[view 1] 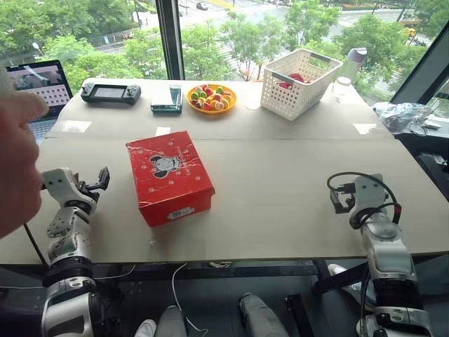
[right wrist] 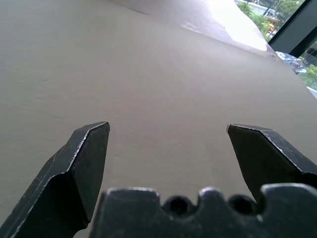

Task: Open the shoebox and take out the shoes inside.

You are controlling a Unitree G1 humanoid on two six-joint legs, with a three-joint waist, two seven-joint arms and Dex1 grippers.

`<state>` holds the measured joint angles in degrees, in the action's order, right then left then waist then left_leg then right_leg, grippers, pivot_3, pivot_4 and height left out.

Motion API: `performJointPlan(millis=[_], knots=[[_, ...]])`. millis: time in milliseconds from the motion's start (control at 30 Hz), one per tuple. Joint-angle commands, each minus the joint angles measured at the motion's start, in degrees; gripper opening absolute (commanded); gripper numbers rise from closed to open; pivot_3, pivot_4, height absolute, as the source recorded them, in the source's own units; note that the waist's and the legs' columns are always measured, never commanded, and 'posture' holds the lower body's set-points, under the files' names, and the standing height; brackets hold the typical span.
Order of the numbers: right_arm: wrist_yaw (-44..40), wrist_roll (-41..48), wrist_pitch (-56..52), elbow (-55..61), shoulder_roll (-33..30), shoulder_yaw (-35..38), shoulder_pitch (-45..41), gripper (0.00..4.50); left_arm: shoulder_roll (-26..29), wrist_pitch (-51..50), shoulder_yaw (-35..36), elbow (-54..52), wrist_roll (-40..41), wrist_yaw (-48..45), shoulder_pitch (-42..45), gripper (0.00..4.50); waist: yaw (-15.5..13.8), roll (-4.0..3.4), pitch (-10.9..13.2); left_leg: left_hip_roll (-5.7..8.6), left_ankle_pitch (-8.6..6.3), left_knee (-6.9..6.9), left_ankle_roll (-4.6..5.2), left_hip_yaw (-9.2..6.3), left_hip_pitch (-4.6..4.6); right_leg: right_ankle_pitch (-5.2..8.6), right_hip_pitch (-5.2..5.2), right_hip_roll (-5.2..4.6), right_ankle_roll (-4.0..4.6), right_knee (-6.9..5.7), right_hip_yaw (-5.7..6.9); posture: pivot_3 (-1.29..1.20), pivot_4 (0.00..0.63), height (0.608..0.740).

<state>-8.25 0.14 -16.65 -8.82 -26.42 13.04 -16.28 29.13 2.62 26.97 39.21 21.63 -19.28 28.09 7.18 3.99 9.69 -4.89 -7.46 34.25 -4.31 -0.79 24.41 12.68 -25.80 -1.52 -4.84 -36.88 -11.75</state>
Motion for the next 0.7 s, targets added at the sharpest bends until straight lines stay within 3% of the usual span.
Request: performJointPlan(millis=[33,133,267,300,400,667,700], knots=[[-5.52,1.58,1.42,-0.32,-2.05,-1.18,-4.16,4.50,3.88,-2.02,-3.09,-3.16,-0.71,-8.18,-0.23,4.49,0.18,0.00,0.00,0.00,0.00,0.00,0.00,0.00,0.00,0.00,0.00,0.00,0.00,0.00,0.00,0.00,0.150,0.702],[-19.85,4.18,-0.96,-2.57,-5.75,-7.21,-12.23,4.50,12.50,-5.35,-11.14,-4.49,-3.40,-26.19,0.52,4.49,1.44,-0.02,0.08,0.00,0.01,0.09,-0.02,0.00,0.01,0.00,0.00,0.01,0.03,-0.06,-0.01,0.00,0.150,0.702],[-33.34,5.78,-1.98,-3.71,-5.21,-15.72,-19.36,4.50,20.55,-4.48,-16.69,-5.98,-5.56,-39.96,0.82,4.49,2.66,-0.04,0.09,0.01,0.02,-0.01,-0.04,-0.13,-0.04,0.05,0.04,0.02,0.12,-0.09,0.06,0.00,0.150,0.702],[-36.22,5.58,-1.53,-4.55,-4.30,-18.21,-20.98,4.25,22.25,-4.90,-17.48,-6.68,-5.49,-43.16,0.51,4.50,2.87,-0.04,0.09,0.02,0.02,-0.05,-0.04,-0.25,-0.02,0.12,0.08,0.03,0.16,-0.09,0.15,0.00,0.150,0.702],[-41.82,2.96,3.74,-10.97,0.26,-25.09,-26.03,3.53,26.33,-5.86,-18.78,-8.38,-5.49,-49.89,-0.26,3.83,3.39,-0.06,0.10,0.00,0.01,-0.14,-0.04,-0.46,0.02,0.37,0.11,0.02,0.28,-0.15,0.39,0.00,0.150,0.702],[-43.55,-2.90,16.83,-31.70,8.53,-31.34,-35.06,0.83,29.32,-8.02,-19.39,-12.71,-5.88,-54.69,-2.05,0.98,2.60,-0.25,0.23,-0.03,0.03,-0.14,-0.04,-1.10,0.88,0.34,-0.42,-0.06,0.11,-0.27,1.23,0.00,0.150,0.702],[-43.35,-4.22,18.73,-34.52,9.69,-32.22,-36.52,0.33,29.67,-8.08,-19.41,-12.83,-6.15,-54.74,-2.37,0.50,2.60,-0.27,0.24,-0.05,0.04,-0.15,-0.04,-1.18,0.88,0.36,-0.42,-0.05,0.16,-0.29,1.34,0.00,0.150,0.702]])
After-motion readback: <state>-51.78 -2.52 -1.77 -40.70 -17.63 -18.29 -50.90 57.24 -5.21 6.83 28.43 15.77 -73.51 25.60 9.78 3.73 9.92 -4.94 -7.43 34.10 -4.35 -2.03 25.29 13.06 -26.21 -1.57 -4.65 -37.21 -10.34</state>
